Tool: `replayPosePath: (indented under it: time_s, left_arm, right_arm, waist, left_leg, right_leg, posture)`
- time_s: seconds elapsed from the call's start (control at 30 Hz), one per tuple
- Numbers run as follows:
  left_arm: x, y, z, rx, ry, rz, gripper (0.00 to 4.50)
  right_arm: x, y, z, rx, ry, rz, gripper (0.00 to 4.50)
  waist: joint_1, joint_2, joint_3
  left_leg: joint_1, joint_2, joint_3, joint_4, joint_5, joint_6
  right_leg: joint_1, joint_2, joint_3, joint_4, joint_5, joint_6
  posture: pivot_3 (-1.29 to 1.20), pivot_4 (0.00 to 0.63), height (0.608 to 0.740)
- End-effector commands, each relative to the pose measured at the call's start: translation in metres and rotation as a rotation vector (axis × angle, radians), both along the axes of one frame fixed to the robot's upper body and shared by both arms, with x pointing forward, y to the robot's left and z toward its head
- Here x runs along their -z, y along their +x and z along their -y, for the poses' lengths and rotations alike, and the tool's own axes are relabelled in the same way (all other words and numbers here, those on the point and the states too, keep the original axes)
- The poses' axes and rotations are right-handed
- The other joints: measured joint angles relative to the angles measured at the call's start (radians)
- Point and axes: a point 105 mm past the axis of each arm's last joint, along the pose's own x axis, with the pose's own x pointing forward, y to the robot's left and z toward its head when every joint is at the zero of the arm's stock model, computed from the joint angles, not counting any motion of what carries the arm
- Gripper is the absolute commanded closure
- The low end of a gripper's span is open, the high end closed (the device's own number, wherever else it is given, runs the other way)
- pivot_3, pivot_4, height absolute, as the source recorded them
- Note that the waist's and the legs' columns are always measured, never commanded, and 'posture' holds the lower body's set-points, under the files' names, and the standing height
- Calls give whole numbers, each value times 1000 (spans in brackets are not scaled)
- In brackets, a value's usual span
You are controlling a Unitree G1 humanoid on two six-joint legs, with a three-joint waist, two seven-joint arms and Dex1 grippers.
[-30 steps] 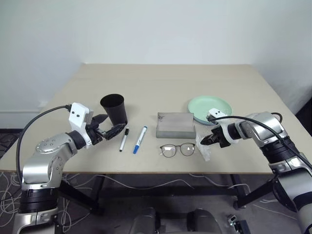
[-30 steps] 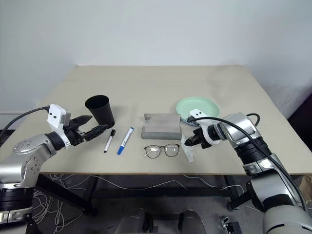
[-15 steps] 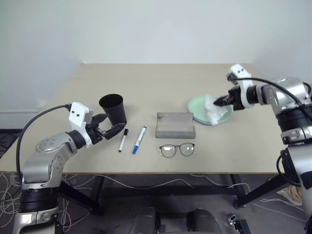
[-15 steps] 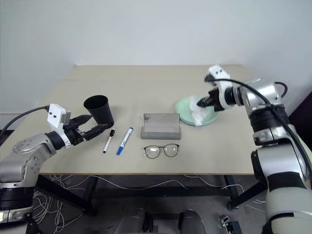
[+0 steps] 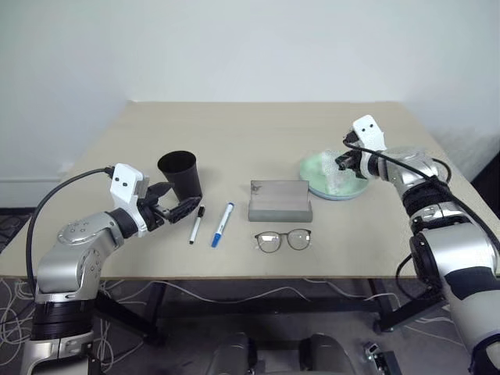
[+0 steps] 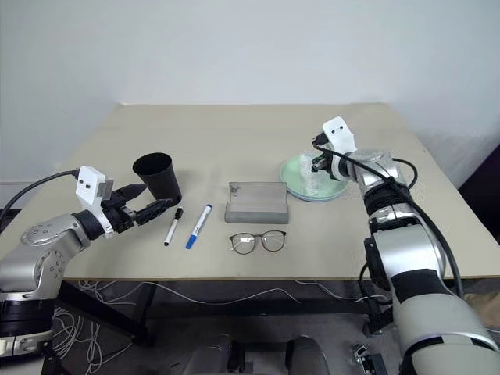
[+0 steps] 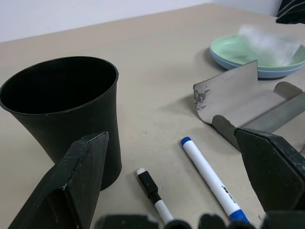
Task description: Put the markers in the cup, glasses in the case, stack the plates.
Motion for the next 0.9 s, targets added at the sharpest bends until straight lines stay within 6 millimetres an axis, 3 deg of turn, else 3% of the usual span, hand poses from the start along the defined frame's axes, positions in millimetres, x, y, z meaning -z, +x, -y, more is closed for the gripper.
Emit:
replayPosePath:
  time_s: [0.03,0.1,0.2,0.3,0.4,0.6,0.9]
  left_arm:
    - [-14,2,1,8,8,57,0]
    - [-15,2,2,13,2,61,0]
    - [-13,1,5,36,18,51,0]
    - [-12,2,12,73,31,45,0]
    - [-8,6,18,111,68,34,0]
    - [-1,8,54,281,137,20,0]
    - [11,16,117,499,266,1,0]
  right_arm:
    - [-35,11,2,37,-14,160,2114]
    - [-38,11,1,24,-4,163,1413]
    - [-53,0,-14,-182,43,134,415]
    - [-57,-26,-25,-449,7,115,415]
    - [-57,-45,-25,-568,-29,109,415]
    - [-58,-64,-20,-645,-69,78,415]
    - [-56,-67,-24,-639,-72,73,415]
  waist:
    - [0,0,0]
    - [0,0,0]
    - [-1,0,0]
    - [2,1,0]
    - [4,0,0]
    - [5,1,0]
    - [5,0,0]
  left_leg:
    - [0,0,0,0,0,0]
    - [0,0,0,0,0,0]
    - [0,0,-1,0,0,0]
    - [0,0,-3,0,0,0]
    - [0,1,-4,1,0,0]
    - [1,2,-4,3,0,0]
    - [1,1,-3,3,0,0]
  right_leg:
    - [0,0,0,0,0,0]
    - [0,0,0,0,0,0]
    - [0,0,0,0,0,0]
    - [1,0,0,0,0,0]
    - [2,0,-1,-1,0,0]
    - [2,-1,-1,1,0,-1]
    - [2,0,-1,1,0,-2]
  posture:
    - [0,0,700]
    - [0,0,700]
    - [0,0,700]
    - [0,0,700]
    - [0,0,700]
    - [0,0,700]
    - [0,0,700]
